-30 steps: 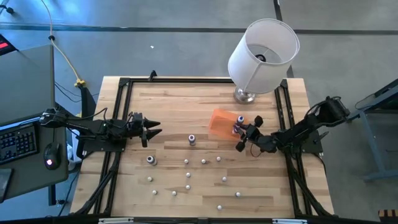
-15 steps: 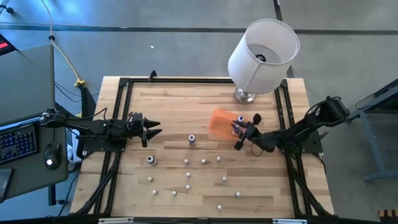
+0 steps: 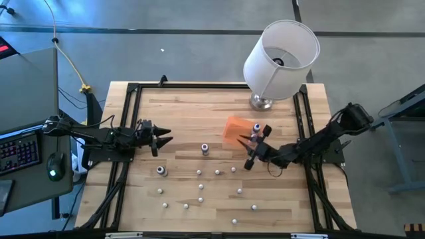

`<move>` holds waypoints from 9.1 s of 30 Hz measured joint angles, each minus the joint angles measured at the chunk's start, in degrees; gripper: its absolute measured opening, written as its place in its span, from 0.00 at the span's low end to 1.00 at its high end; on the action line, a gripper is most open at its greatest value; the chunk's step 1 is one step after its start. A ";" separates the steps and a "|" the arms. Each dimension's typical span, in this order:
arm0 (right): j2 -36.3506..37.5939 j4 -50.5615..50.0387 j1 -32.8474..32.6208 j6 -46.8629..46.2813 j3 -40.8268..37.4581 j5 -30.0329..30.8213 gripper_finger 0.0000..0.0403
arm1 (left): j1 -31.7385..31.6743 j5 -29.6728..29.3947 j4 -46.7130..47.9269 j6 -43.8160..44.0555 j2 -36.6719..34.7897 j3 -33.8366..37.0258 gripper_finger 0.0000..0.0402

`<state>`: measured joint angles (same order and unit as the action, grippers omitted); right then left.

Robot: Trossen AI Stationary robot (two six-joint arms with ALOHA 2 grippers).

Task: Pick & Place food coloring
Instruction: Put the large purple food coloring bottle into the orange container, then put the large black food coloring bottle into the orange container

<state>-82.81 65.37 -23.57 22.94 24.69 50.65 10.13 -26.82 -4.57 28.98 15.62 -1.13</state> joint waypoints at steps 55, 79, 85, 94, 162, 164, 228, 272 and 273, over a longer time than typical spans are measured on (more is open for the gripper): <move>47.15 -46.45 -9.36 -22.84 -5.43 -12.71 0.18 | -0.02 3.31 -18.72 -9.84 67.04 -33.64 0.53; 47.15 -46.45 -9.36 -22.89 -5.43 -12.74 0.18 | -0.01 4.58 -16.07 -7.95 67.04 -33.70 0.06; 47.15 -46.45 -9.36 -22.91 -5.43 -12.74 0.18 | -0.02 4.82 -17.39 -8.10 67.05 -33.67 0.03; 47.15 -46.18 -9.36 -22.68 -5.43 -12.72 0.18 | -0.06 7.40 -27.73 -13.38 67.06 -38.76 0.03; 47.12 -45.82 -9.34 -22.89 -5.43 -13.85 0.18 | -17.29 13.61 -16.64 -19.75 106.47 -81.11 0.30; 47.12 -45.82 -9.34 -22.89 -5.43 -13.85 0.18 | -17.41 13.31 -16.93 -19.75 106.47 -81.11 0.32; 35.85 -42.13 -5.97 -25.49 -5.84 -27.10 0.18 | 46.03 -17.90 60.49 47.27 52.27 -47.91 0.37; 35.87 -42.87 -5.97 -25.49 -5.86 -27.10 0.18 | 48.00 -21.12 64.13 64.59 64.11 -47.87 0.10; 35.87 -42.87 -5.97 -25.49 -5.84 -27.10 0.18 | 48.00 -21.62 63.98 65.08 64.11 -47.87 0.10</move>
<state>-46.94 22.50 -29.54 -2.55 18.85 23.55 58.13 -48.44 59.41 94.06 79.72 -48.99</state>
